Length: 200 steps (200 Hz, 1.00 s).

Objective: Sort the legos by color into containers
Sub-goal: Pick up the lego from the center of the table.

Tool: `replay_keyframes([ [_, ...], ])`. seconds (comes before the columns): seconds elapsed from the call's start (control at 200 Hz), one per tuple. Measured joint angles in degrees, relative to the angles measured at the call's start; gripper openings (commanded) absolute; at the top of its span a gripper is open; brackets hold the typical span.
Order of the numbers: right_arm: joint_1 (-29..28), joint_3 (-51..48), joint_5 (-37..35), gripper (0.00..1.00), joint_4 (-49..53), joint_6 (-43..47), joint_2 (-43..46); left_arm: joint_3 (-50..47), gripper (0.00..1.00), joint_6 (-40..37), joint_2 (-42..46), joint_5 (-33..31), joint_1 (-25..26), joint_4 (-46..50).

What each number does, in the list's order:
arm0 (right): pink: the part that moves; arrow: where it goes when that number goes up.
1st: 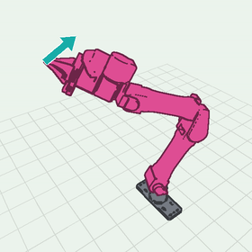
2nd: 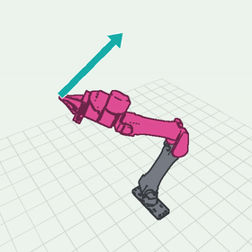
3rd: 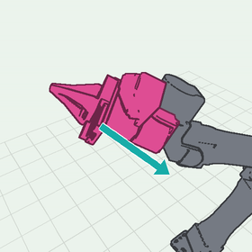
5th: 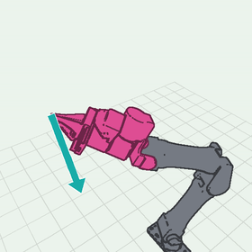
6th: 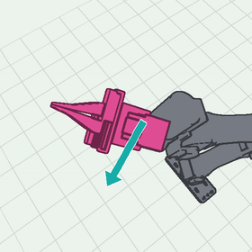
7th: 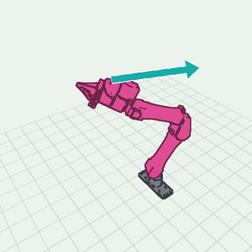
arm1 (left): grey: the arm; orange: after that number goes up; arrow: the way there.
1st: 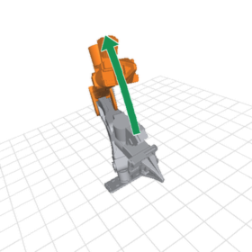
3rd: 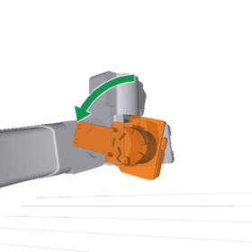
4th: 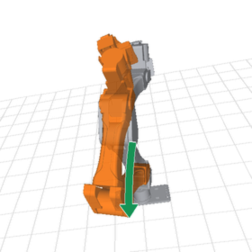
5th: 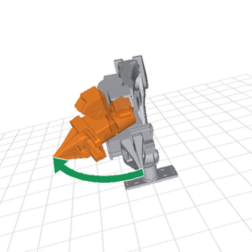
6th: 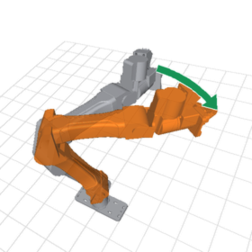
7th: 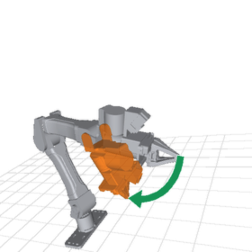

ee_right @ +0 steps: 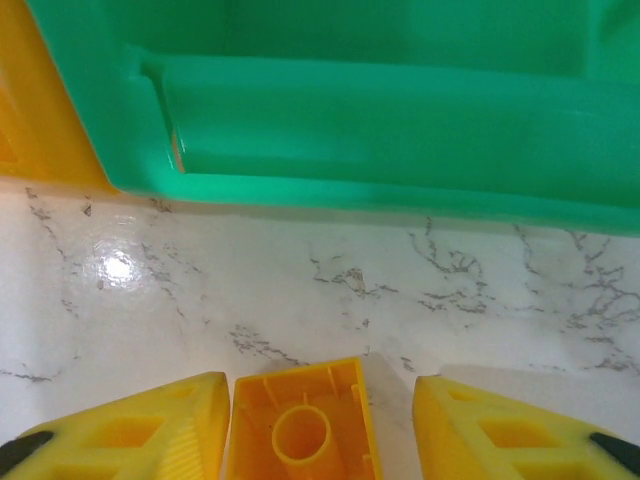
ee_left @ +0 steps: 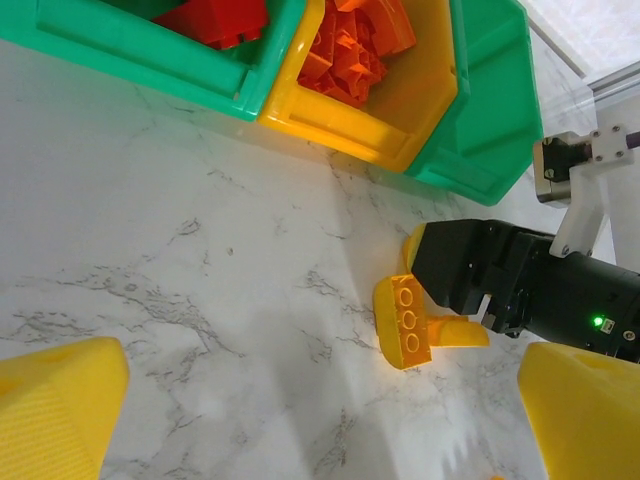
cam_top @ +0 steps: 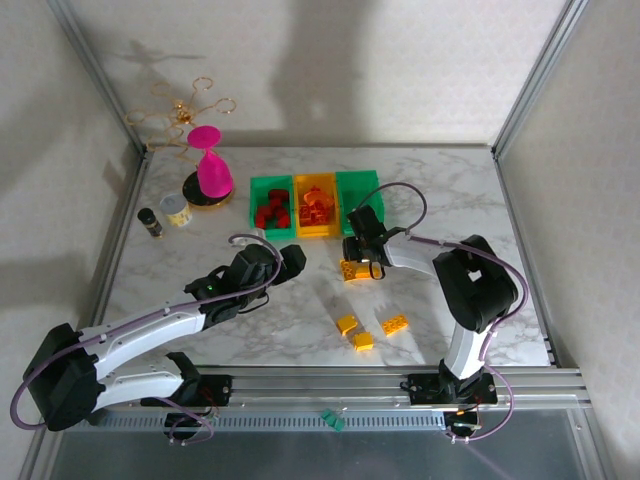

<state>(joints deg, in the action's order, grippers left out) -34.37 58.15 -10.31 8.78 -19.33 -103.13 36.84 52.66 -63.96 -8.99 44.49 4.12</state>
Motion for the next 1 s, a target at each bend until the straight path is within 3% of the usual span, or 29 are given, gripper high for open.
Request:
replay_keyframes([
  [0.23, 0.20, -0.42, -0.15, 0.33, 0.02, 0.61, 0.85, 0.37, 1.00, -0.28, -0.28, -0.11, 0.00, 0.02],
  [0.636, 0.94, 1.70, -0.20, 0.33, 1.55, 1.49, 10.21, 3.80, 1.00, -1.88, -0.94, -1.14, -0.02, 0.44],
  [0.771, 2.49, 7.41, -0.13, 0.34, 2.43, 2.51, 8.26, 6.45, 1.00, -2.16, -2.43, -1.14, -0.52, 0.39],
  [1.001, 6.60, 21.11, 1.51, 0.36, 2.16, 3.76, -3.17, 8.76, 1.00, -2.78, -4.81, -1.09, -2.32, 0.37],
])
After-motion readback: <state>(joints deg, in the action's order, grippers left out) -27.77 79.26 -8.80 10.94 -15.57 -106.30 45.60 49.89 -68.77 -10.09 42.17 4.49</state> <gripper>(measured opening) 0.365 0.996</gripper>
